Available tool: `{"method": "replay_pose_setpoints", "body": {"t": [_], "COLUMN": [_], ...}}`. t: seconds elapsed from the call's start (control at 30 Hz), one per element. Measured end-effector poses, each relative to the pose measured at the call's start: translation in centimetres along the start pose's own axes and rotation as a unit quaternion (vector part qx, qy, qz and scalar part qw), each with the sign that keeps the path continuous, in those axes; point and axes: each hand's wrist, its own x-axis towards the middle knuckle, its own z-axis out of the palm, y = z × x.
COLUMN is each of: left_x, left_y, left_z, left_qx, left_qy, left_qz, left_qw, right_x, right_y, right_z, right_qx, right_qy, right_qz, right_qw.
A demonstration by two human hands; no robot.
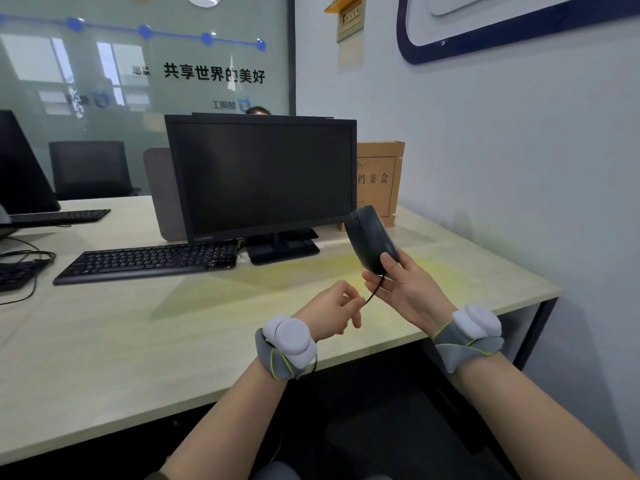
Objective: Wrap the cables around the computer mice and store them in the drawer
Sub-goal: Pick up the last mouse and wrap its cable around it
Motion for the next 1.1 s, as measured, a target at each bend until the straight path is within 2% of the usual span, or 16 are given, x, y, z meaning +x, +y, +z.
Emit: {"method": "replay_pose_setpoints", "body": {"t": [0.2, 0.33, 0.4, 0.5, 0.53, 0.6, 0.67, 0.77, 0.87, 0.93, 1.0, 1.03, 1.1], "left_x": [-0.6, -0.7, -0.8, -1.0, -1.1, -0.9, -0.3, 0.5, 1.0, 1.1, 1.1, 1.1, 0.8], "left_y": [-1.8, -2.4, -1.7, 0.0, 0.5, 1.3, 1.6, 1.6, 0.9, 0.7, 0.6, 0.6, 0.6], "left_z": [-2.0, -3.3, -3.8, -4.7, -5.1, -5.8, -6.2, -6.0, -4.1, -2.4, -0.6, 0.2, 1.3], "left_qx": [0.129, 0.093, 0.071, 0.067, 0.071, 0.106, 0.111, 0.021, -0.099, -0.166, -0.164, -0.146, -0.088], "left_qy": [-0.036, 0.028, 0.079, 0.174, 0.183, 0.178, 0.165, 0.134, 0.135, 0.106, 0.061, 0.036, -0.018], "left_qz": [-0.054, -0.030, 0.021, 0.130, 0.157, 0.181, 0.176, 0.158, 0.137, 0.121, 0.102, 0.082, 0.038], "left_qw": [0.989, 0.995, 0.994, 0.974, 0.968, 0.962, 0.964, 0.978, 0.976, 0.973, 0.979, 0.985, 0.995], "right_x": [0.4, -0.5, -0.8, -1.1, -1.3, -1.8, -2.2, -2.5, -2.4, -1.9, -1.4, -1.1, -0.6], "right_y": [-3.1, -4.9, -5.1, -5.4, -5.5, -5.7, -5.7, -5.4, -5.1, -4.6, -4.3, -4.2, -4.1], "right_z": [-1.4, -2.7, -3.1, -3.5, -3.5, -3.3, -3.0, -2.6, -1.8, -0.7, 0.1, 0.2, -0.1], "right_qx": [-0.168, -0.282, -0.400, -0.615, -0.647, -0.656, -0.621, -0.503, -0.292, -0.161, -0.112, -0.122, -0.219], "right_qy": [0.075, 0.040, 0.045, 0.018, -0.012, -0.086, -0.144, -0.189, -0.160, -0.104, -0.023, 0.014, 0.081], "right_qz": [-0.032, -0.031, -0.050, -0.092, -0.084, -0.050, -0.034, -0.059, -0.055, -0.066, -0.088, -0.101, -0.135], "right_qw": [0.982, 0.958, 0.914, 0.783, 0.758, 0.748, 0.769, 0.841, 0.941, 0.979, 0.990, 0.987, 0.963]}}
